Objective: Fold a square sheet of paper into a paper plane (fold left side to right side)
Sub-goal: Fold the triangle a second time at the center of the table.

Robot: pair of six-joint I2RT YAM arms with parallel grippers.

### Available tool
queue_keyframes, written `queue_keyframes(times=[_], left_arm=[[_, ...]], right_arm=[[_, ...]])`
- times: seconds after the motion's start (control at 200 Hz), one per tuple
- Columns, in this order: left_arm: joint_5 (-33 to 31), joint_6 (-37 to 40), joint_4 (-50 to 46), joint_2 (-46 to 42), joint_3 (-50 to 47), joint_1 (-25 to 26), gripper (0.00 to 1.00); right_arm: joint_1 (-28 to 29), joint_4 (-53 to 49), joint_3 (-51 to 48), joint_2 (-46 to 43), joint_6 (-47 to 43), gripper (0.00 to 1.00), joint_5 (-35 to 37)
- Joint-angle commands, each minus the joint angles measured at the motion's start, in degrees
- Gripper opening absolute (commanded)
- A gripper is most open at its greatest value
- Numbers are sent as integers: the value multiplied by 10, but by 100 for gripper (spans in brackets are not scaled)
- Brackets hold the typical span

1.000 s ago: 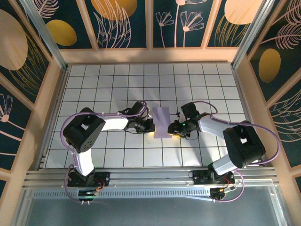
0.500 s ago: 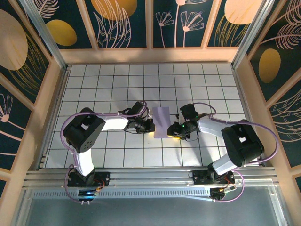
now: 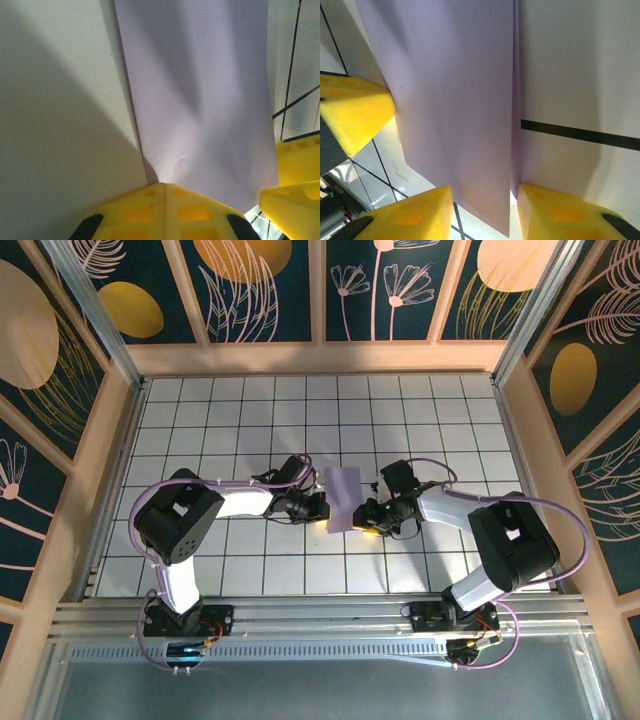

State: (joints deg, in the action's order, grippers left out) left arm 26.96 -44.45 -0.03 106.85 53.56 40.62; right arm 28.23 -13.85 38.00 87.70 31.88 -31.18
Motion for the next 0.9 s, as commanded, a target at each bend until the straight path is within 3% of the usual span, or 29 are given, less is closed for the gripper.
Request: queue_keyframes(times=[0.0,0.646,0.896], left_arm=[[-23,1,-30,16,-13,3,3],[-24,1,-30,17,-14,4,3],[-25,1,-30,15,-14,4,3]], right_arm=[[6,-2,12,3,-3,40,-3],[-1,-58,37,-18,-23,40,2],[-5,-19,21,-16,-8,40,-6]])
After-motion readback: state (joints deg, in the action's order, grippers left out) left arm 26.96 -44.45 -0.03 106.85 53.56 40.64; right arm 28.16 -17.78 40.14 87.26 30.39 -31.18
